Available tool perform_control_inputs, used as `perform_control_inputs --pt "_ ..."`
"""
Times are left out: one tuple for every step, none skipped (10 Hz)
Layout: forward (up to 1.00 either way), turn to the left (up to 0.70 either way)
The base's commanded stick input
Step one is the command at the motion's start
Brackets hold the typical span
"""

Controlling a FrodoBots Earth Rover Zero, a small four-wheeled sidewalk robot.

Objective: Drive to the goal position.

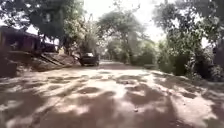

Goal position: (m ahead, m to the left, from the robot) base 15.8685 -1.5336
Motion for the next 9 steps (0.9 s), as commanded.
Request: perform_control_inputs --pt "1.00 0.00" --pt "1.00 0.00" --pt "1.00 0.00" --pt "1.00 0.00" --pt "1.00 0.00" --pt "1.00 0.00" --pt "1.00 0.00" --pt "1.00 0.00" --pt "1.00 0.00"
